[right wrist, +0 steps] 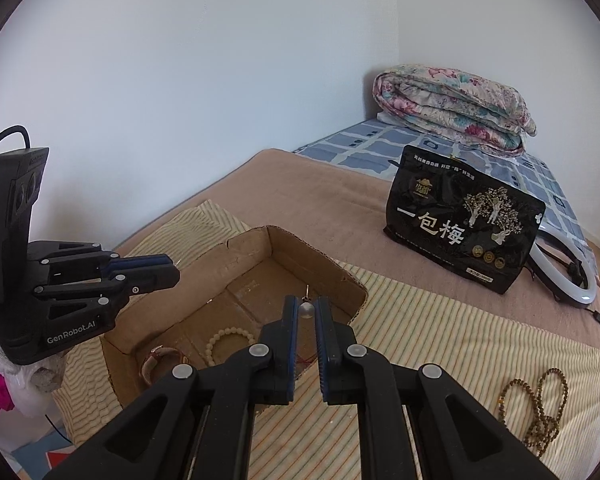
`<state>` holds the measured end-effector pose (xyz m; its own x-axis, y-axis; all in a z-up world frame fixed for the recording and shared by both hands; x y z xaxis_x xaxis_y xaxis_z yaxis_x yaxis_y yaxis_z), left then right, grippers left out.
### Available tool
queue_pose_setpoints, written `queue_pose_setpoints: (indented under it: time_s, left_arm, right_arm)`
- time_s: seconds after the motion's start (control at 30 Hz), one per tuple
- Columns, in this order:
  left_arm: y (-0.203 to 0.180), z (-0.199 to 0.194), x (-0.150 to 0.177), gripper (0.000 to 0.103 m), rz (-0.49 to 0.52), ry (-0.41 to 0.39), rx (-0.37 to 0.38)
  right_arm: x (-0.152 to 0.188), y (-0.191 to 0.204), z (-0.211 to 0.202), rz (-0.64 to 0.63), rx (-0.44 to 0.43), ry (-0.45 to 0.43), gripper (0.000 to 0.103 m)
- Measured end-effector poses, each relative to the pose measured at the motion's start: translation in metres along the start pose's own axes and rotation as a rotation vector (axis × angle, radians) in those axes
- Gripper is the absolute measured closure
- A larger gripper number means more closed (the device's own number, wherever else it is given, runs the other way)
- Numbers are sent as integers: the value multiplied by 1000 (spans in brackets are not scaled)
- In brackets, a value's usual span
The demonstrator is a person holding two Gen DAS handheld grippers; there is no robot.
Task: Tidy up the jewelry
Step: 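Open the left tool to drop the earring into the box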
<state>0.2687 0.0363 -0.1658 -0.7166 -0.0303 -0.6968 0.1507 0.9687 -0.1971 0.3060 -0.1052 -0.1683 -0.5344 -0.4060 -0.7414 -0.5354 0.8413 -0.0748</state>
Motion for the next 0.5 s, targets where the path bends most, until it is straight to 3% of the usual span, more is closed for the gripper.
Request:
queue_pose_setpoints:
  time_s: [0.4,0.5]
  left_arm:
    - [11,11,5,96,-13,29,-7]
    - [13,13,5,96,-14,33,-11]
  right_arm:
    - [-2,12,31,7,-32,27,97]
    - [-3,15,34,0,-32,32,93]
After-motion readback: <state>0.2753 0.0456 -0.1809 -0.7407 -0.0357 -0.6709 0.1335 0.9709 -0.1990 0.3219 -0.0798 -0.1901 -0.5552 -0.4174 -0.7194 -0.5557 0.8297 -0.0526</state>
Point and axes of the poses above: each gripper's, at about its wrist camera, not at the fingertips, and z roughly the way its jaws point, y to its left, x to its underside, the point moved 5 cm from there along z, roughly the way its jaws point, and after that the axes turned 9 degrees about -z, right-handed, at the moved point
